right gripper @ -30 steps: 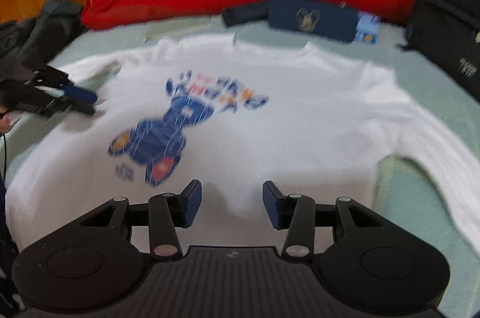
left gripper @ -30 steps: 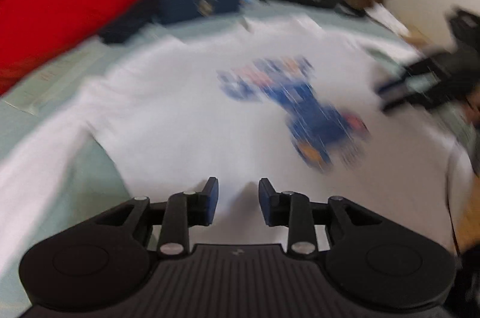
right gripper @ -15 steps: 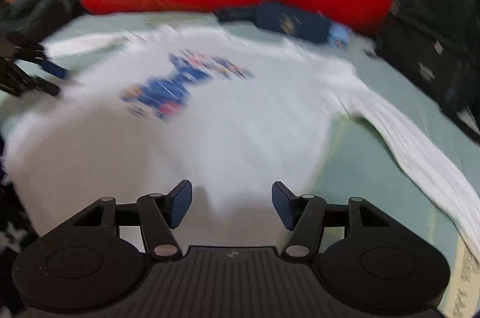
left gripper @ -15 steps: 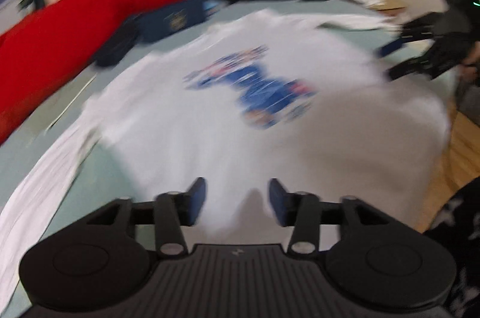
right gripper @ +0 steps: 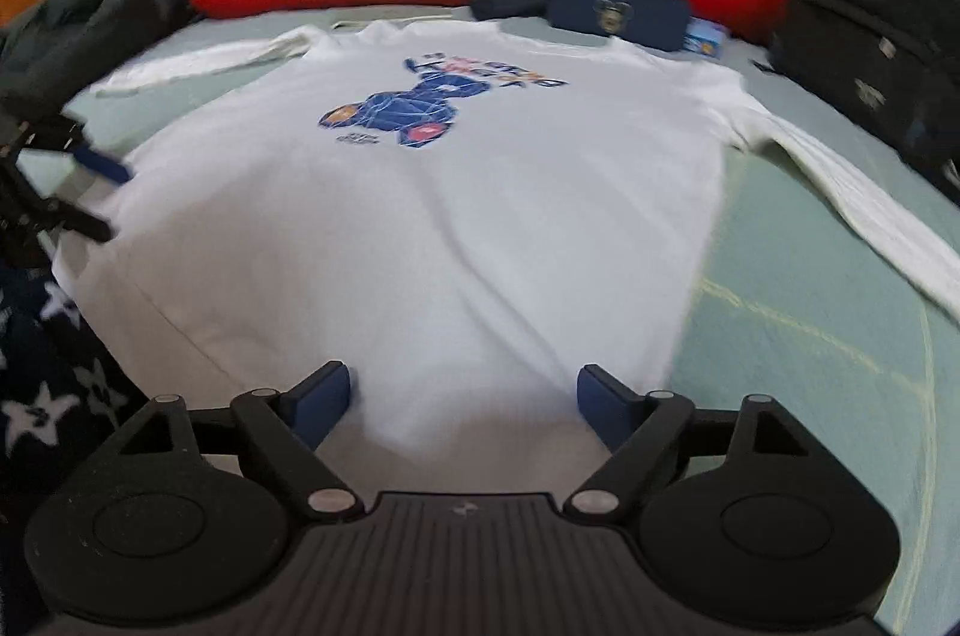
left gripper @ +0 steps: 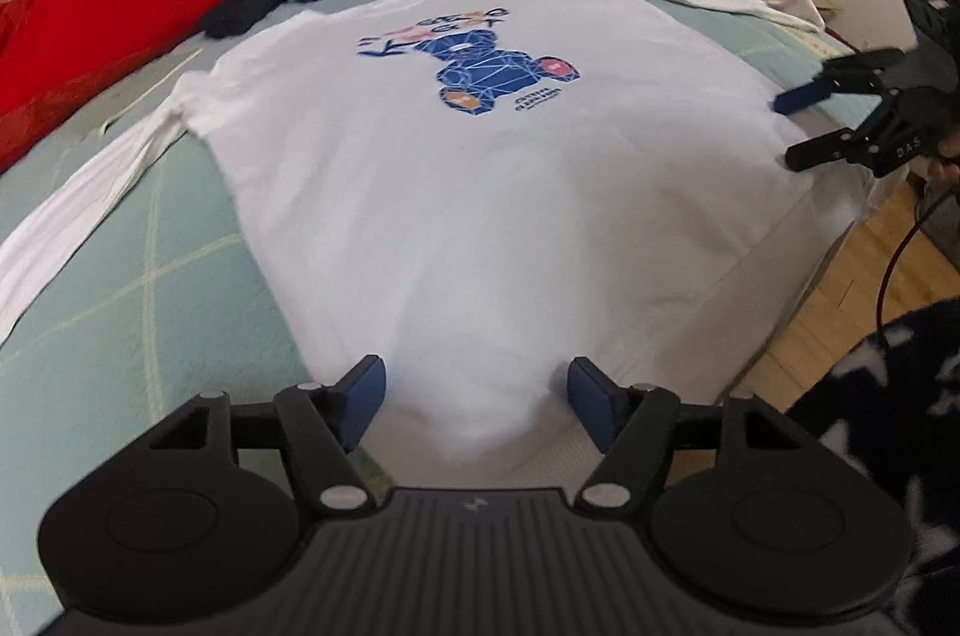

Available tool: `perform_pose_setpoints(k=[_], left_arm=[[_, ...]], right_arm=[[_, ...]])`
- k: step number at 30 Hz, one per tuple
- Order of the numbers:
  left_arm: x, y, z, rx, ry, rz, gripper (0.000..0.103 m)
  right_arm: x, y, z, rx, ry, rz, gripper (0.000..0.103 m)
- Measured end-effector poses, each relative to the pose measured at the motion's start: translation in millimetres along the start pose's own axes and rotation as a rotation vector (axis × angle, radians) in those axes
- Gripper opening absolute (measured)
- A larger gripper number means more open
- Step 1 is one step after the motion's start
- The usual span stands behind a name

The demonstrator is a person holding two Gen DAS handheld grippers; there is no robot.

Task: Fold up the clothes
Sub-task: 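Move both open tools above the flattened bear-print shirt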

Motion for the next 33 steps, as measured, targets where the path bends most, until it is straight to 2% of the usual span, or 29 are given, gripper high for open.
perform_pose_setpoints(k=[1,3,7,11,16,18,19,21,23,25,27,30,33], left_arm=[[1.2,2.6,4.3,0.003,0.006,0.004,0.068],[-1.2,8.3,24.0,-0.042,-0.016,0.030,0.069],[-3.3,-3.5,90.7,-0.149,0.007,0.087,0.072],[-2.9,-49.6,135.4,-0.178,0.097,0.107,0.073],[-5.3,-87.6,105.3,-0.139,0.175,0.114,0.073],[-6.3,-102.0,93.2,-0.125,0.205,0.116,0.074],[-7.4,-96.8,87.3,-0.147,0.212,0.109,0.075],[-7.2,-88.3,85.7,-0.130,0.233,0.122,0.075],[-11.6,-83.0,93.6,-0.119,0.220,0.170,0.075],[-18.5,-78.7,102.7,-0.122,0.190,0.224,0.075],[-29.7,-77.9,111.9,-0.148,0.170,0.245,0.075],[-51.1,-77.7,116.5,-0.184,0.210,0.206,0.075],[-73.3,-81.0,118.6,-0.207,0.218,0.170,0.075]], right_arm=[[-1.7,3.0,4.6,-0.011,-0.016,-0.003,0.087],[-4.1,5.3,22.7,-0.055,-0.030,-0.012,0.087],[-4.0,-5.2,72.7,-0.150,-0.029,-0.024,0.091],[-8.5,-44.3,99.2,-0.131,-0.062,-0.066,0.092],[-16.2,-75.2,68.1,-0.024,-0.123,-0.124,0.092],[-17.1,-66.1,49.8,-0.040,-0.122,-0.117,0.098],[-18.6,-58.7,41.9,-0.046,-0.127,-0.103,0.099],[-28.5,-43.1,32.6,-0.057,-0.157,-0.086,0.099],[-51.4,-28.8,28.3,-0.074,-0.224,-0.095,0.099],[-88.3,-13.9,25.8,-0.102,-0.323,-0.163,0.099],[-128.4,0.2,19.6,-0.128,-0.390,-0.262,0.099],[-186.9,18.4,11.8,-0.180,-0.437,-0.371,0.099],[-243.3,18.0,0.7,-0.182,-0.517,-0.418,0.099]])
Point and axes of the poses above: each gripper's, at about its wrist camera, not at the fingertips, and y roughly against the way its jaws point, x to its left, z to its top, the point moved 5 cm from there along -y, roughly the way its jaws point, and after that the axes turned 7 degrees about y, right-handed, at the moved point
